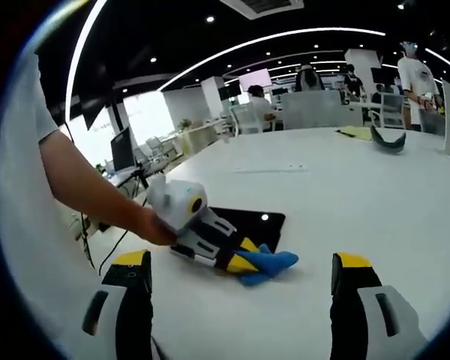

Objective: Wipe the mirror surface with the cleaning cloth until all visible marks leave the cleaned area.

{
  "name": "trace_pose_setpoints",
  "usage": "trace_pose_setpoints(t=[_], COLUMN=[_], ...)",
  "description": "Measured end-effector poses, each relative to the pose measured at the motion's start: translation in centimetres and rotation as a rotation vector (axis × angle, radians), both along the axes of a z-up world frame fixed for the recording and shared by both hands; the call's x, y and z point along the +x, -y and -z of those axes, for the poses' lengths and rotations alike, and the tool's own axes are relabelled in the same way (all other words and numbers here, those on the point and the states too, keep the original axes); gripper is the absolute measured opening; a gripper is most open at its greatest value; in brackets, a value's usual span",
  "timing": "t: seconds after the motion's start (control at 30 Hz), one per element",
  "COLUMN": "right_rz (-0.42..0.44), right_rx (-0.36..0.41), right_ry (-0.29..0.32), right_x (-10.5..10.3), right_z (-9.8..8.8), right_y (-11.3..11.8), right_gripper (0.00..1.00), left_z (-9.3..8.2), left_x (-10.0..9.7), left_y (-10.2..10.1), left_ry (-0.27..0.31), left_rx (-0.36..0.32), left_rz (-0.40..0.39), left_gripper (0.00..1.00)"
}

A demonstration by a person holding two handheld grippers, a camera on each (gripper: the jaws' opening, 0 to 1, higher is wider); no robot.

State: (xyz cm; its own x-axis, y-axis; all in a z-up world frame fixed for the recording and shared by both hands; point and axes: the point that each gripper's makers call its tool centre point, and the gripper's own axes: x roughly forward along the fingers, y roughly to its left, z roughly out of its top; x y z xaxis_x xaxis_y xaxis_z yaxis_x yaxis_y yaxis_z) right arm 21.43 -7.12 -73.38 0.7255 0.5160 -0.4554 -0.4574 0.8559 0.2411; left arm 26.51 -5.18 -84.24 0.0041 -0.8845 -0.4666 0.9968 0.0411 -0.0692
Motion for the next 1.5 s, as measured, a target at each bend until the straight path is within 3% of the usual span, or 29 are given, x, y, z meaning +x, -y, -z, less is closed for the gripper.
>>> trace_pose_setpoints(t=[1.5], right_rz=[0.004], right_rx=[0.009], right_ry=[0.017], right_x=[0.4], right_z=[-0.5], right_y=[0.4], right_gripper=[1.00], left_z=[-0.1], left_x=[4.9], left_y=[-1.4], left_ry=[0.020], left_rx=[0.023], left_rz=[-0.083], left_gripper=[0.07])
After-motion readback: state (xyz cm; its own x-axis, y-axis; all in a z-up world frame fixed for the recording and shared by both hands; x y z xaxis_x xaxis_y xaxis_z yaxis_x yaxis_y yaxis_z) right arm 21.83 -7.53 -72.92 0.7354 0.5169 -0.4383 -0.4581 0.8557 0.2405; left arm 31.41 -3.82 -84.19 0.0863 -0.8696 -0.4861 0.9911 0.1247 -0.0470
